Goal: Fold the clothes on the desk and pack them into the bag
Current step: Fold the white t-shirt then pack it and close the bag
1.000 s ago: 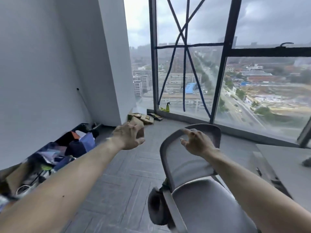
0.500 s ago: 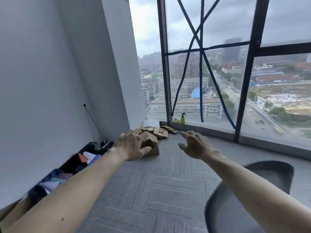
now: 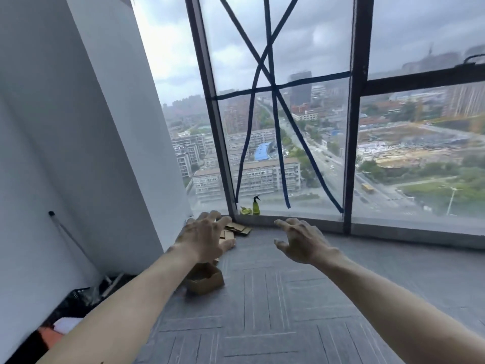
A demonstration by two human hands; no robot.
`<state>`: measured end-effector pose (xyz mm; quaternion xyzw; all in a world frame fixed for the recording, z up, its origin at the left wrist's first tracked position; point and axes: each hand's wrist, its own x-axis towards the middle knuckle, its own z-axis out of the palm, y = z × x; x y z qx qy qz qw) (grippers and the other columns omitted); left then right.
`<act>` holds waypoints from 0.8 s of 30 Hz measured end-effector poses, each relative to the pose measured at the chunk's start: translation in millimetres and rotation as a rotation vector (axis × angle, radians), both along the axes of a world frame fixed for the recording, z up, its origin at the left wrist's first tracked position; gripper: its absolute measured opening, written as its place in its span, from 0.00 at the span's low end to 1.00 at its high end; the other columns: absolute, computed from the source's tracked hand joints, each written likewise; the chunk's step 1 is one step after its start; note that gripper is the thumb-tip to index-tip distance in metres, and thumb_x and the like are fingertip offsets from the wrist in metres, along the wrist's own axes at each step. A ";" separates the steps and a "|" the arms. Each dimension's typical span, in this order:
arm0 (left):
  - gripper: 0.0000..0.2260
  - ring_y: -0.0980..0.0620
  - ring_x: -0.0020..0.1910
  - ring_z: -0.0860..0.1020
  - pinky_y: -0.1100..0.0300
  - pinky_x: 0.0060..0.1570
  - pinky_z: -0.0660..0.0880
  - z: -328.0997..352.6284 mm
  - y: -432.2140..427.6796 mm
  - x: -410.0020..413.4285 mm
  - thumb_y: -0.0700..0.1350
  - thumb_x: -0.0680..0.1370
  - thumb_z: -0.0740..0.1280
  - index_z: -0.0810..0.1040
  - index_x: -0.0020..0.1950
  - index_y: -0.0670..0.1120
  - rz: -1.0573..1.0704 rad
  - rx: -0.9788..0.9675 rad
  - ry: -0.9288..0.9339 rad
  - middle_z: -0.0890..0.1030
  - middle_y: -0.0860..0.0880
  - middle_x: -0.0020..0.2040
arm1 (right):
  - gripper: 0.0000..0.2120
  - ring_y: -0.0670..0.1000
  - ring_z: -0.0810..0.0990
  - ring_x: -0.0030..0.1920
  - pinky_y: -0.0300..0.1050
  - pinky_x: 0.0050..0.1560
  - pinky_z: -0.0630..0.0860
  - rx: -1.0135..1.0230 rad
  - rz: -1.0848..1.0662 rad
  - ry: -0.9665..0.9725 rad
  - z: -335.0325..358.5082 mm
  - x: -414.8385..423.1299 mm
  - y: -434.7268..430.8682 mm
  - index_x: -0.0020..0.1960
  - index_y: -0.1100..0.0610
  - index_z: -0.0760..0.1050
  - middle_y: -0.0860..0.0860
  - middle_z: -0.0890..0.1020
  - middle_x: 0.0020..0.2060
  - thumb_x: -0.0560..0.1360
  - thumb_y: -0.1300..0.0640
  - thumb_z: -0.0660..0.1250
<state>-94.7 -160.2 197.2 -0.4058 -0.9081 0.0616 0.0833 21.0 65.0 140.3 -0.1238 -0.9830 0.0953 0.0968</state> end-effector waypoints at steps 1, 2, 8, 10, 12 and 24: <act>0.28 0.47 0.73 0.66 0.45 0.68 0.66 -2.2 18.6 -23.2 0.63 0.80 0.58 0.61 0.78 0.53 -0.032 0.003 0.004 0.65 0.49 0.75 | 0.30 0.58 0.72 0.67 0.55 0.62 0.72 0.003 -0.029 -0.004 -2.2 -18.8 15.3 0.78 0.51 0.59 0.54 0.70 0.71 0.79 0.40 0.59; 0.28 0.47 0.72 0.66 0.45 0.68 0.67 -4.2 37.7 -46.8 0.63 0.81 0.58 0.62 0.77 0.53 -0.063 0.010 0.005 0.66 0.49 0.75 | 0.30 0.58 0.72 0.67 0.55 0.62 0.72 0.012 -0.061 -0.009 -3.9 -37.7 31.5 0.77 0.51 0.59 0.54 0.71 0.70 0.79 0.40 0.59; 0.28 0.46 0.72 0.67 0.45 0.66 0.69 15.1 187.0 -196.7 0.64 0.80 0.58 0.62 0.77 0.54 -0.252 0.030 0.002 0.67 0.49 0.75 | 0.26 0.58 0.73 0.64 0.56 0.61 0.72 0.036 -0.332 -0.024 10.9 -123.6 143.9 0.74 0.51 0.62 0.54 0.72 0.67 0.80 0.41 0.57; 0.28 0.45 0.72 0.67 0.46 0.66 0.69 22.4 248.8 -233.5 0.64 0.80 0.58 0.63 0.77 0.54 -0.323 0.041 0.000 0.67 0.48 0.75 | 0.25 0.58 0.74 0.62 0.56 0.60 0.73 0.035 -0.430 -0.009 18.0 -135.5 186.7 0.74 0.50 0.63 0.54 0.73 0.66 0.79 0.42 0.57; 0.29 0.45 0.72 0.67 0.46 0.66 0.70 20.0 312.0 -256.1 0.65 0.80 0.58 0.63 0.78 0.54 -0.383 0.047 -0.033 0.67 0.48 0.75 | 0.25 0.59 0.74 0.62 0.55 0.60 0.74 0.016 -0.527 0.003 19.6 -136.2 228.2 0.74 0.50 0.62 0.55 0.73 0.67 0.79 0.43 0.57; 0.29 0.45 0.70 0.68 0.45 0.63 0.71 -37.1 718.5 -234.1 0.67 0.80 0.55 0.62 0.77 0.55 -0.771 -0.020 -0.065 0.67 0.49 0.74 | 0.27 0.58 0.68 0.69 0.55 0.65 0.70 -0.084 -0.982 -0.094 -12.8 -68.2 531.2 0.77 0.50 0.59 0.54 0.68 0.72 0.81 0.41 0.55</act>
